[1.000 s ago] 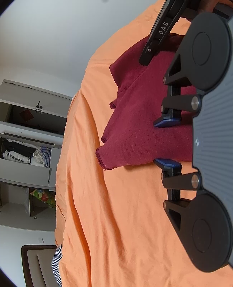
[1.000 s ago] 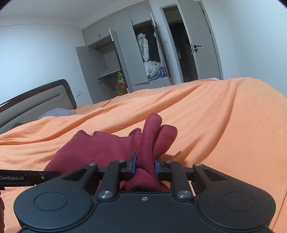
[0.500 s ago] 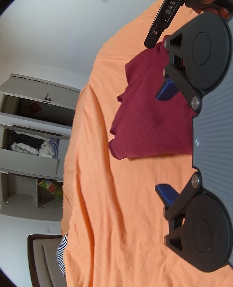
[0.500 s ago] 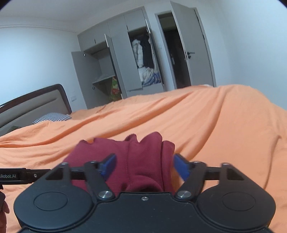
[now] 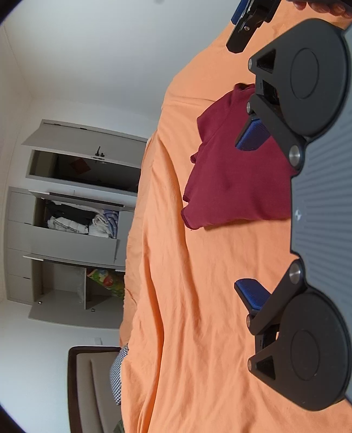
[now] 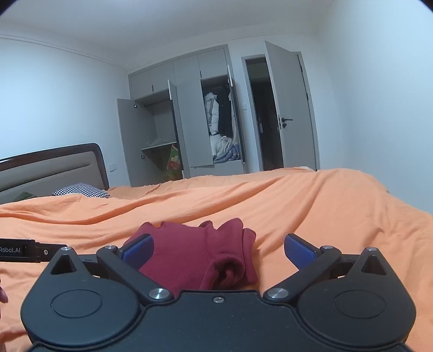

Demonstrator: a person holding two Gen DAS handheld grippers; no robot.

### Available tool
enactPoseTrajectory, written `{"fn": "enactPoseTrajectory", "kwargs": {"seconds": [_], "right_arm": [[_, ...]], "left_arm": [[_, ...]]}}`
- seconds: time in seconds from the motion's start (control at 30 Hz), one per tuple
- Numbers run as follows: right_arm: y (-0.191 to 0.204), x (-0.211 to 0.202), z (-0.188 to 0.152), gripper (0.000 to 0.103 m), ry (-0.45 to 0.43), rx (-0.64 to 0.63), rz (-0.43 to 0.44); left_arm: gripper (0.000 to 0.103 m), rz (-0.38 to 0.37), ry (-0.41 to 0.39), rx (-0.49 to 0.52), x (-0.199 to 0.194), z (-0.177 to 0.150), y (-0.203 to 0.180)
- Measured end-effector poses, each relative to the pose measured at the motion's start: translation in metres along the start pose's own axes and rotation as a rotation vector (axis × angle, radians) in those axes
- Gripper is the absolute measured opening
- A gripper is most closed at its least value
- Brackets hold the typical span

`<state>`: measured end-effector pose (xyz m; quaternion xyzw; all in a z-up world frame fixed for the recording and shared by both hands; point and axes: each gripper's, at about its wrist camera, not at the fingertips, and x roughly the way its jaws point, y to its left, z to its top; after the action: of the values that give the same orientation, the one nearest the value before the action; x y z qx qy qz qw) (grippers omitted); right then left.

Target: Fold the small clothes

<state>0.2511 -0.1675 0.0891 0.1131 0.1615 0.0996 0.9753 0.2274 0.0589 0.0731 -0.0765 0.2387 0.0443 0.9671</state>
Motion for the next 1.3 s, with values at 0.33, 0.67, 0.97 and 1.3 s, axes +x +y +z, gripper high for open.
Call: {"fn": "enactPoseTrajectory", "kwargs": {"seconds": [0.33,0.67,0.97,1.3], "right_arm": [[0.027,-0.071,-0.038,0.102,0.010,-0.057,0.014],[0.032,-0.101,-0.070,0.102,0.015,-0.057,-0.021],[0.028,-0.095,-0.076,0.102,0.039,-0.040,-0.040],[0.026,-0.091,-0.080,0.102,0.057,-0.034,-0.038]], "left_arm": [[0.103,-0.006,-0.050,0.006,-0.054,-0.055,0.014],[0.103,0.007,-0.001,-0.001,-0.067,-0.097,0.027],[0.103,0.020,0.019,-0.009,-0.063,-0.100,0.029],[0.103,0.027,0.043,-0.012,-0.058,-0.102,0.030]]}}
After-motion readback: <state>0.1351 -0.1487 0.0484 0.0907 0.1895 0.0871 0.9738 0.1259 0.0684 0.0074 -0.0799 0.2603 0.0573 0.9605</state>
